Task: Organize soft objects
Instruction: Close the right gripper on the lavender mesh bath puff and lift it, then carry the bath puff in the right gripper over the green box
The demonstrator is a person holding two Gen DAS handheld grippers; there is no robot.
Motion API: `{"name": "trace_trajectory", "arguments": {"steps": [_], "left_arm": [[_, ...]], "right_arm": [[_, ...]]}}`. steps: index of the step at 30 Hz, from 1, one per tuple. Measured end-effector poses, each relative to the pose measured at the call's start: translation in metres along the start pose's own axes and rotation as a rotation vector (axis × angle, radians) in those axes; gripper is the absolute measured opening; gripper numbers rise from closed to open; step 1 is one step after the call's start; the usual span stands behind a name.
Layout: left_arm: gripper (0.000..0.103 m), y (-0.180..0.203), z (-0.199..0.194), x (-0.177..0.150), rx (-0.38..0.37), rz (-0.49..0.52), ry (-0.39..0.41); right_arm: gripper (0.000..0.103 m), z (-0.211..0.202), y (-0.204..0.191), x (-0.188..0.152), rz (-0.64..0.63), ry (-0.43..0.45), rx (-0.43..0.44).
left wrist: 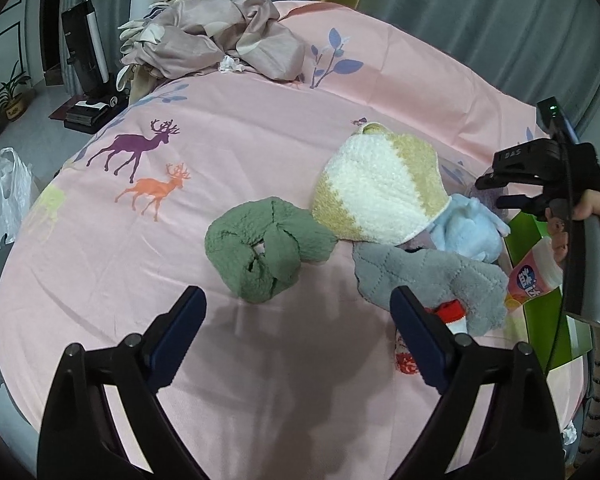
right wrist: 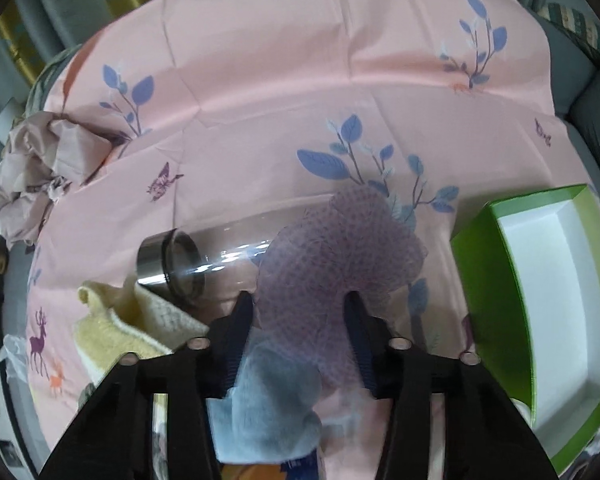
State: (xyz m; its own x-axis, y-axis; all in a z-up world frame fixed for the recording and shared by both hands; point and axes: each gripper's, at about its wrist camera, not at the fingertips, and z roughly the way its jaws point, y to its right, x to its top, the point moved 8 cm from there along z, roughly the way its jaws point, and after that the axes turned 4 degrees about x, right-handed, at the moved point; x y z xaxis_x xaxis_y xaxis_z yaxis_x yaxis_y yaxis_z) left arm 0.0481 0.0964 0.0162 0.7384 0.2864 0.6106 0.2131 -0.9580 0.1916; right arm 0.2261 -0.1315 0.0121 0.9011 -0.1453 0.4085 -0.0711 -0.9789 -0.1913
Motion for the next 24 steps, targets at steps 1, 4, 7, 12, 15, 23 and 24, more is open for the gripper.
{"name": "trace_trajectory", "arguments": {"steps": [1,4,7,12,15,23,24], "left_arm": [[0.092,0.000,0.000,0.000,0.000,0.001,0.000],[0.092,0.000,0.000,0.000,0.001,0.001,-0.001],[0.092,0.000,0.001,0.000,0.005,0.000,-0.004],[0.092,-0.003,0.000,0.000,0.010,-0.008,0.001],[0.092,-0.006,0.000,0.000,0.020,-0.016,0.002],[0.092,-0.016,-0.002,0.001,0.060,-0.040,0.008],[0.092,-0.018,-0.003,0.002,0.060,-0.048,0.010]], "right_arm": [[0.026,0.000,0.001,0.002,-0.002,0.007,0.001],[0.007,-0.009,0.001,0.003,-0.011,0.044,0.008],[0.006,-0.032,-0.006,0.003,-0.046,0.098,0.059],[0.006,-0.094,-0.028,-0.014,-0.109,0.204,0.216],[0.006,-0.131,-0.048,-0.038,-0.153,0.241,0.353],[0.006,-0.162,-0.099,-0.120,-0.238,0.157,0.669],[0.006,-0.158,-0.101,-0.129,-0.232,0.130,0.698]]}}
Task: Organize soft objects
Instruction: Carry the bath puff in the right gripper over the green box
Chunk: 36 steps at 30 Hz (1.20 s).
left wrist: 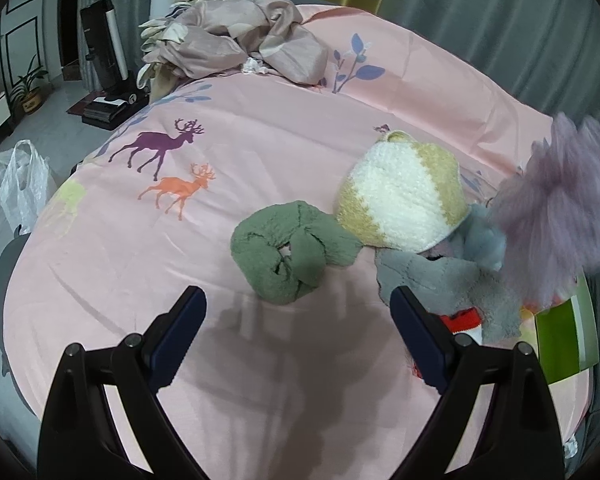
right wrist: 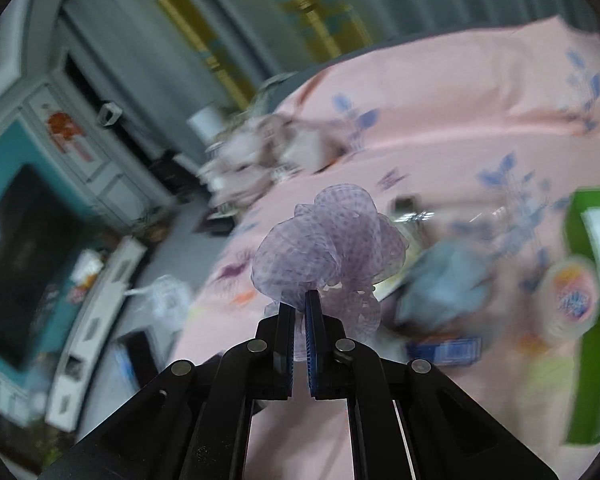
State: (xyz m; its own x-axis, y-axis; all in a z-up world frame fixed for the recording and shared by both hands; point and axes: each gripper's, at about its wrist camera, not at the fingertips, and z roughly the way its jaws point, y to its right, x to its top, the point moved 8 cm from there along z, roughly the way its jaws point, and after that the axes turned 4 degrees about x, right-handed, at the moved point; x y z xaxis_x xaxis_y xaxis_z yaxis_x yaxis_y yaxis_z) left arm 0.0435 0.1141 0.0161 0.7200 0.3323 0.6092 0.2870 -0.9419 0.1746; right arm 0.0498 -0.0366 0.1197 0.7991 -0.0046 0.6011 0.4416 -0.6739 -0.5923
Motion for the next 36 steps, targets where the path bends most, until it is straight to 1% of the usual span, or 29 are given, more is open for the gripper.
{"name": "trace_trajectory", "arguments": {"steps": [3,5,6,8,10,11,13,16,17,18,19,20,21,24,25,26,28,29,30,32,33,34,35,36], "left_arm": [[0.093,-0.006,-0.002,0.002,0.003,-0.021,0.005],[0.093,-0.009,-0.002,0.003,0.009,-0.030,0.004],[0.093,-0.009,-0.002,0.002,0.011,-0.031,0.000],[0.093,-0.007,-0.001,0.000,0.009,-0.021,-0.010],[0.093,-0.002,0.000,-0.004,0.000,0.001,-0.022],[0.093,0.002,0.001,-0.007,-0.011,0.017,-0.033],[0.093,0.012,0.004,-0.014,-0.040,0.039,-0.061],[0.093,0.029,0.012,-0.028,-0.120,0.062,-0.131],[0.093,0.033,0.015,-0.032,-0.139,0.063,-0.153],[0.093,0.037,0.018,-0.037,-0.153,0.065,-0.179],[0.093,0.040,0.020,-0.041,-0.164,0.065,-0.197],[0.093,0.041,0.023,-0.043,-0.168,0.064,-0.209],[0.093,0.042,0.025,-0.046,-0.169,0.060,-0.218],[0.092,0.043,0.029,-0.049,-0.181,0.035,-0.236],[0.092,0.043,0.030,-0.052,-0.191,0.027,-0.245],[0.092,0.044,0.031,-0.053,-0.204,0.017,-0.255],[0.090,0.042,0.034,-0.056,-0.220,-0.005,-0.275],[0.088,0.042,0.036,-0.057,-0.224,-0.016,-0.282],[0.082,0.042,0.038,-0.059,-0.232,-0.033,-0.291],[0.080,0.041,0.039,-0.059,-0.235,-0.048,-0.285],[0.075,0.041,0.038,-0.058,-0.235,-0.047,-0.275],[0.064,0.042,0.038,-0.059,-0.239,-0.047,-0.272],[0.059,0.044,0.038,-0.060,-0.253,-0.052,-0.274],[0.046,0.046,0.039,-0.061,-0.266,-0.061,-0.275]], "right_arm": [[0.006,0.016,0.003,-0.028,0.035,-0.077,0.019],[0.006,0.026,0.013,-0.042,0.047,-0.127,-0.011],[0.006,0.030,0.020,-0.049,0.063,-0.146,-0.035],[0.006,0.036,0.041,-0.060,0.091,-0.196,-0.112],[0.006,0.037,0.059,-0.064,0.105,-0.226,-0.211],[0.006,0.033,0.068,-0.063,0.105,-0.224,-0.266],[0.006,0.024,0.077,-0.059,0.113,-0.197,-0.312],[0.010,0.010,0.085,-0.053,0.135,-0.153,-0.306],[0.017,0.005,0.085,-0.051,0.132,-0.138,-0.295],[0.029,0.002,0.083,-0.050,0.127,-0.127,-0.287],[0.037,0.000,0.079,-0.047,0.119,-0.114,-0.280],[0.054,0.001,0.075,-0.045,0.111,-0.105,-0.273],[0.062,0.002,0.068,-0.041,0.099,-0.093,-0.258],[0.062,0.020,0.051,-0.036,0.057,-0.109,-0.207],[0.062,0.029,0.046,-0.035,0.048,-0.127,-0.188],[0.062,0.037,0.044,-0.036,0.042,-0.144,-0.188],[0.062,0.055,0.044,-0.040,0.036,-0.194,-0.202],[0.062,0.068,0.046,-0.044,0.035,-0.233,-0.223],[0.062,0.076,0.048,-0.047,0.035,-0.257,-0.233],[0.062,0.085,0.056,-0.053,0.024,-0.272,-0.268],[0.062,0.086,0.060,-0.055,0.010,-0.269,-0.290],[0.062,0.087,0.066,-0.059,-0.005,-0.269,-0.321],[0.056,0.088,0.071,-0.063,0.004,-0.275,-0.327],[0.043,0.088,0.074,-0.065,0.018,-0.283,-0.317]]}}
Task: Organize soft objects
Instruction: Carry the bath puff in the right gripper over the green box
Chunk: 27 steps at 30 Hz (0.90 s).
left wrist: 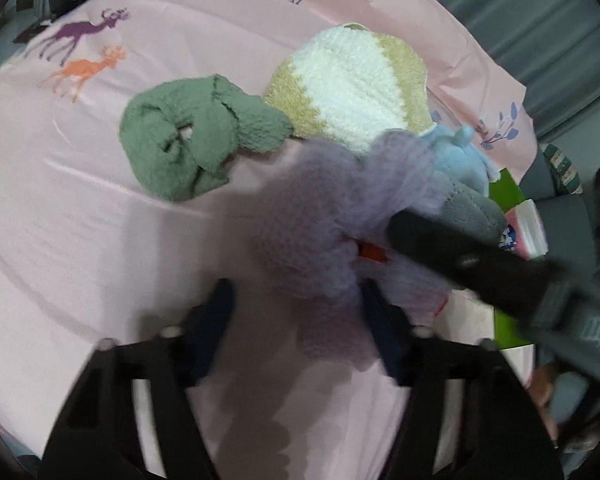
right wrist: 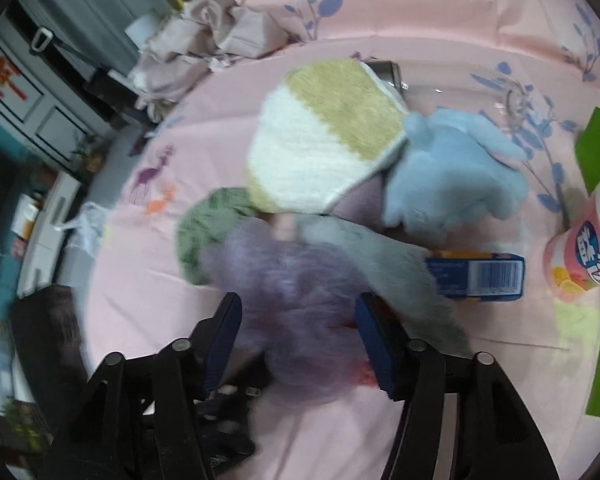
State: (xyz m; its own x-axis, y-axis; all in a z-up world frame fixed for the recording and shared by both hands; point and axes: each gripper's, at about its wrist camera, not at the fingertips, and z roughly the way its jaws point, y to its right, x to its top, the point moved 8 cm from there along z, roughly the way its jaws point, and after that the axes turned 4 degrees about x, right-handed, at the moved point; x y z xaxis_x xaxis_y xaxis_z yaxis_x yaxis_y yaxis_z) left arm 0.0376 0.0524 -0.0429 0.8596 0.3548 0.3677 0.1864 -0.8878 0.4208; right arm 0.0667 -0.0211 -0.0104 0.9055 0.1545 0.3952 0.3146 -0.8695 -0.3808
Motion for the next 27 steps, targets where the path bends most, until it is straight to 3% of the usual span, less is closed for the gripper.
{"name": "trace_trajectory", "arguments": {"steps": [1,4,10,16,21,27], "left_arm": [[0.032,0.001,0.001,0.000,-0.022,-0.012,-0.004],[0.019,0.009,-0.001,-0.001,-0.093,-0.044,-0.003],[0.018,0.030,-0.037,0.009,-0.073,0.060,0.160],[0.018,0.063,-0.084,0.021,-0.130,0.118,0.309],[0.018,0.103,-0.112,0.027,-0.182,0.186,0.368],[0.018,0.164,-0.121,0.027,-0.226,0.294,0.393]], "right_arm": [[0.037,0.003,0.002,-0.003,0.018,-0.008,0.034],[0.022,0.003,0.002,-0.007,0.026,-0.001,0.088],[0.015,-0.027,-0.020,-0.002,-0.029,0.097,0.170],[0.015,-0.085,-0.034,0.005,-0.047,0.236,0.240],[0.015,-0.139,-0.029,0.013,-0.034,0.364,0.237],[0.015,-0.194,0.011,0.014,0.034,0.494,0.170]]}}
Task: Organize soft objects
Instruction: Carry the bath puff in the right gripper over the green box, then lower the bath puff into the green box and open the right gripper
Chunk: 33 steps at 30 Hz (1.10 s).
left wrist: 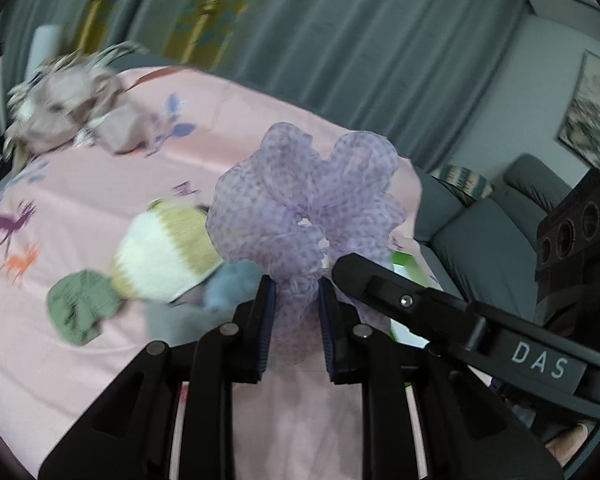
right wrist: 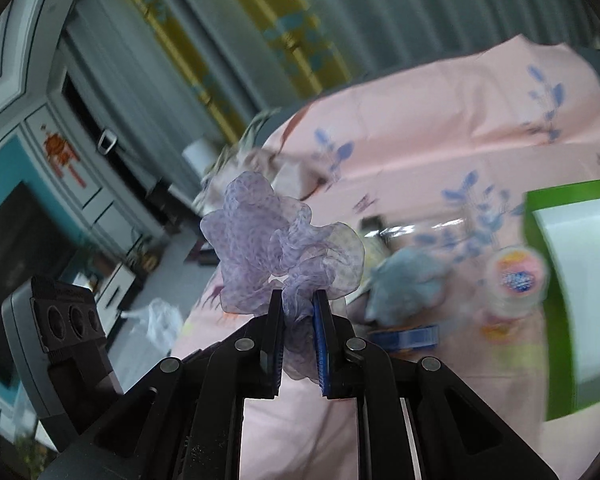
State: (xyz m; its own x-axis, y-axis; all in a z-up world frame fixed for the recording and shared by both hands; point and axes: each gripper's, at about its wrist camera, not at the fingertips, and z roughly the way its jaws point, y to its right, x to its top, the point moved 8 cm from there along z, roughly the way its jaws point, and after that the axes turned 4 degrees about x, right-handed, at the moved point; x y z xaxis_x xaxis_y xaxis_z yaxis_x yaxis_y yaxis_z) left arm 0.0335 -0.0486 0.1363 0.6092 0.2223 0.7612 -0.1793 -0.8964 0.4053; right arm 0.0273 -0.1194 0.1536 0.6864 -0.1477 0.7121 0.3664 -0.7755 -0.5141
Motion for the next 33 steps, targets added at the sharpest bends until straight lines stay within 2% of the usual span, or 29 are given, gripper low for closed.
{"name": "trace_trajectory", "arguments": {"steps": [4,8,14,21,33], "left_arm": [[0.018,0.040,0.016,0.003,-0.043,0.049,-0.020],[0.018,0.081,0.035,-0.004,-0.080,0.114,-0.049],[0.018,0.122,0.068,-0.017,-0.129,0.154,-0.120],[0.018,0.158,0.103,-0.041,-0.135,0.220,-0.208],[0.018,0.186,0.151,-0.083,-0.106,0.298,-0.341]], "right_arm": [[0.015,-0.027,0.029,0.014,0.050,0.061,-0.054],[0.015,-0.055,0.065,0.023,0.100,0.115,-0.147],[0.015,-0.079,0.113,0.023,0.202,0.159,-0.223],[0.015,-0.096,0.164,0.017,0.282,0.162,-0.363],[0.015,-0.100,0.238,-0.007,0.449,0.107,-0.482]]}}
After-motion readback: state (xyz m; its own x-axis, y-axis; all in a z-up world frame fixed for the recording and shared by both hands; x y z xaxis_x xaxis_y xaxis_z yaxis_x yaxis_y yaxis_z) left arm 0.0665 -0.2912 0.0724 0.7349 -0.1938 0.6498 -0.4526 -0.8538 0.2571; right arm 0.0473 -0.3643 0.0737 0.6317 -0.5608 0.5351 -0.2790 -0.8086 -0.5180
